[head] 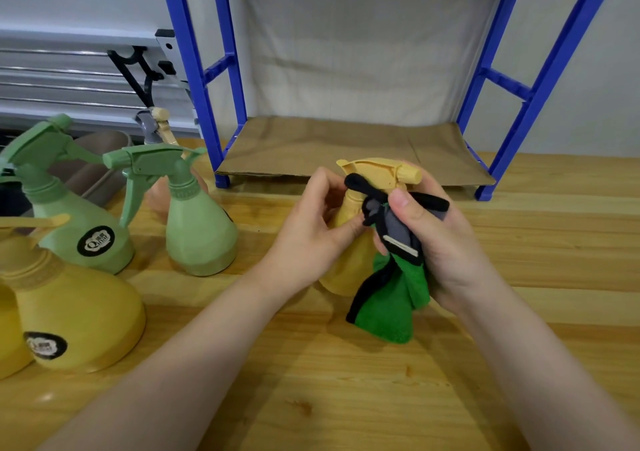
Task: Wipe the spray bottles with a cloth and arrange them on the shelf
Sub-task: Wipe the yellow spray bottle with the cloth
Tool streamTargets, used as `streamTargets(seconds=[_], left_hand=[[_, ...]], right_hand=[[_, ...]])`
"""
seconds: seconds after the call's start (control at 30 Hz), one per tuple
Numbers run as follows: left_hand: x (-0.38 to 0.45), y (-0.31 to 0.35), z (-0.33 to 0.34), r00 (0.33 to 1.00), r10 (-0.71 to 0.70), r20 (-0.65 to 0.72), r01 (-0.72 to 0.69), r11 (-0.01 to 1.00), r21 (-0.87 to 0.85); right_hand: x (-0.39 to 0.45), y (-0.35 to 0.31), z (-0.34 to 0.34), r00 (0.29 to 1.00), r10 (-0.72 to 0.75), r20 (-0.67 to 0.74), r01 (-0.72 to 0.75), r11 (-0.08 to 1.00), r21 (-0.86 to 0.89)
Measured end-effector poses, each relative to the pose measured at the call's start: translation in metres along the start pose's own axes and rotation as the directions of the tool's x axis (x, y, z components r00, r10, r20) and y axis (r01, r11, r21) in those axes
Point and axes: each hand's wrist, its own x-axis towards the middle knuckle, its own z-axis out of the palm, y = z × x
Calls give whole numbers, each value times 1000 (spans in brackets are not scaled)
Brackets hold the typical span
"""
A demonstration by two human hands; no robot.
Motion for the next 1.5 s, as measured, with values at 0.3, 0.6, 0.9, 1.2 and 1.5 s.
streamTargets(seconds=[0.3, 0.6, 0.9, 1.2, 1.5], left_hand=[[-1, 0, -9, 981, -138, 134, 166, 959, -231], [2, -3, -18, 988, -155, 7, 153, 967, -205], [4, -5, -23, 969, -207, -135, 179, 964, -198], [7, 9, -21, 984, -91, -156, 72, 989, -128], [5, 12, -20, 980, -32, -198, 34, 999, 8]], right_hand=[[-2, -6, -9, 988, 91, 128, -103, 991, 87], [-1, 2, -8, 980, 197, -3, -197, 980, -43], [3, -2, -37, 948, 307, 88, -196, 778, -597], [7, -3, -46, 954, 294, 60, -118, 551, -826], [1, 16, -13, 977, -206, 62, 201, 772, -603]])
